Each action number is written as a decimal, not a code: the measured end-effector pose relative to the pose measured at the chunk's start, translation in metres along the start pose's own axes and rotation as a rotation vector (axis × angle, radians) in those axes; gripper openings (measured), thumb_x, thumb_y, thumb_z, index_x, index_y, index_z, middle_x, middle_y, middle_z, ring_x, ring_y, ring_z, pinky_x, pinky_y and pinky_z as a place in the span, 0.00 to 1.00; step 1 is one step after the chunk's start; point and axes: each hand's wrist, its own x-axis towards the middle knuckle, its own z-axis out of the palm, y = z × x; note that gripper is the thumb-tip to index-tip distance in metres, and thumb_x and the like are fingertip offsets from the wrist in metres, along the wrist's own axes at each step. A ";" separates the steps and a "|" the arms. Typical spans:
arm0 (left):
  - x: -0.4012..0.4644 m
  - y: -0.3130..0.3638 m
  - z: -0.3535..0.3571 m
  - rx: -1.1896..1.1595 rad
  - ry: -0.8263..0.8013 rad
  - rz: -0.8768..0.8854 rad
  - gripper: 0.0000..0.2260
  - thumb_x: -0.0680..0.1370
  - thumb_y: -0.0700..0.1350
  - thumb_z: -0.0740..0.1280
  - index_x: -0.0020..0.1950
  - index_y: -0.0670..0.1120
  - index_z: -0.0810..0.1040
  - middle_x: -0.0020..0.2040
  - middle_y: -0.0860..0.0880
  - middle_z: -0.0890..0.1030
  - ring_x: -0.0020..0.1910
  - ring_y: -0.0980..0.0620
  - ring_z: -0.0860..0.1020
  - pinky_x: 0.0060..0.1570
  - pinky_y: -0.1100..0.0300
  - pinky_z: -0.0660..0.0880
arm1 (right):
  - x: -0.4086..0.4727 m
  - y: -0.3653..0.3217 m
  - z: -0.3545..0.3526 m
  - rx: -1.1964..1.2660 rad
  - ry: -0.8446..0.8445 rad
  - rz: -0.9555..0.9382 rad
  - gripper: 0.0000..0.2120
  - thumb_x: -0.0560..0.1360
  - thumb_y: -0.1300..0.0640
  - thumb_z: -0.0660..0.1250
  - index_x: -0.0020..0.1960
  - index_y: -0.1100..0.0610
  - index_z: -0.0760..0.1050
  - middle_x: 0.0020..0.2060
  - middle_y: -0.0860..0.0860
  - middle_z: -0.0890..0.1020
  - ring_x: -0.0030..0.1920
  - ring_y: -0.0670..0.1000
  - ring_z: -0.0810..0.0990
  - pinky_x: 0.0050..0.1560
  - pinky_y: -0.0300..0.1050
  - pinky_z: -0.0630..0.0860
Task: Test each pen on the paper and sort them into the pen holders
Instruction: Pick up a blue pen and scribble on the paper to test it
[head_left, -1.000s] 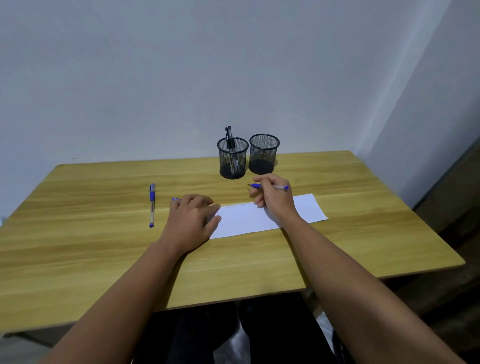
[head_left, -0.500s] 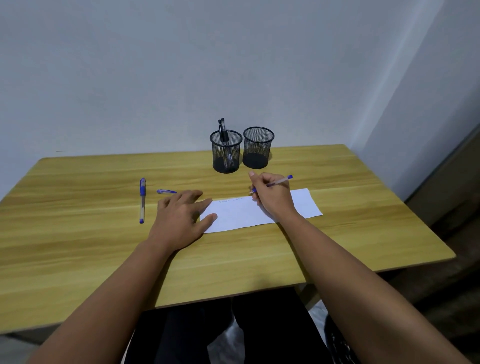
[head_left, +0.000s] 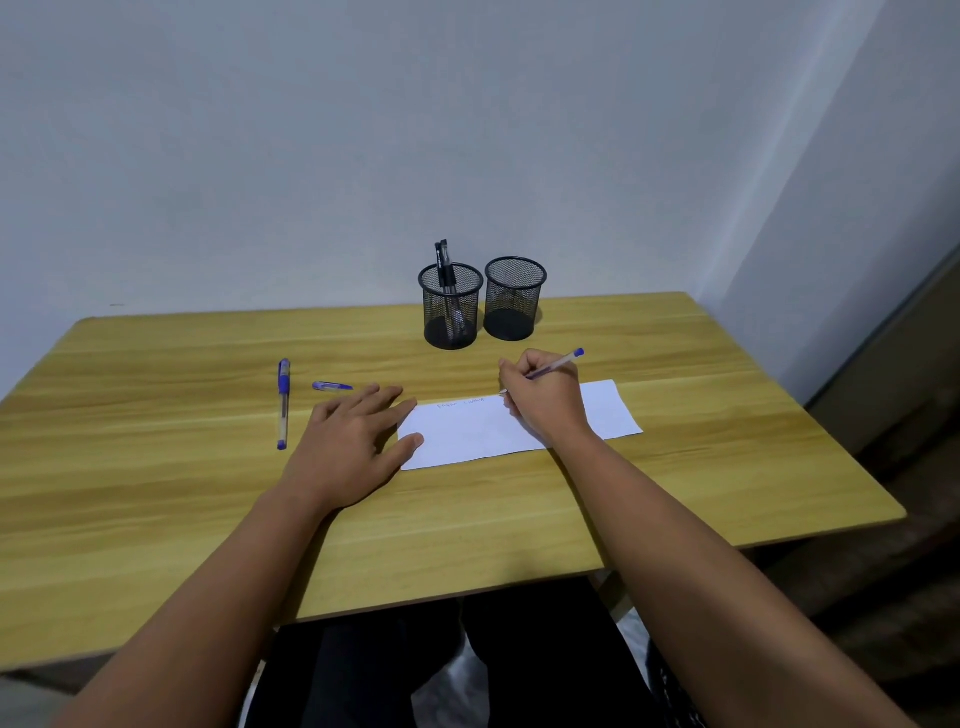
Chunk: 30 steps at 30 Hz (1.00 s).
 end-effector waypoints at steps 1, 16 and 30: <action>-0.001 0.000 0.000 0.004 0.004 0.002 0.29 0.78 0.69 0.52 0.75 0.61 0.70 0.79 0.59 0.66 0.80 0.57 0.58 0.73 0.52 0.55 | 0.000 0.000 0.000 -0.012 0.007 -0.002 0.21 0.81 0.59 0.72 0.37 0.68 0.66 0.29 0.60 0.74 0.31 0.57 0.77 0.32 0.45 0.73; -0.001 0.001 0.001 0.004 0.004 0.000 0.28 0.79 0.68 0.53 0.76 0.60 0.70 0.79 0.58 0.65 0.80 0.57 0.58 0.75 0.52 0.55 | 0.004 0.007 0.000 -0.044 0.046 0.010 0.19 0.78 0.58 0.70 0.35 0.64 0.66 0.26 0.57 0.73 0.30 0.58 0.76 0.36 0.51 0.75; -0.001 0.001 0.000 0.011 0.003 -0.003 0.28 0.78 0.68 0.53 0.76 0.61 0.70 0.79 0.59 0.65 0.80 0.57 0.58 0.74 0.52 0.56 | 0.010 0.014 0.003 -0.171 0.024 -0.055 0.18 0.74 0.55 0.72 0.35 0.64 0.69 0.32 0.69 0.73 0.31 0.56 0.77 0.35 0.51 0.75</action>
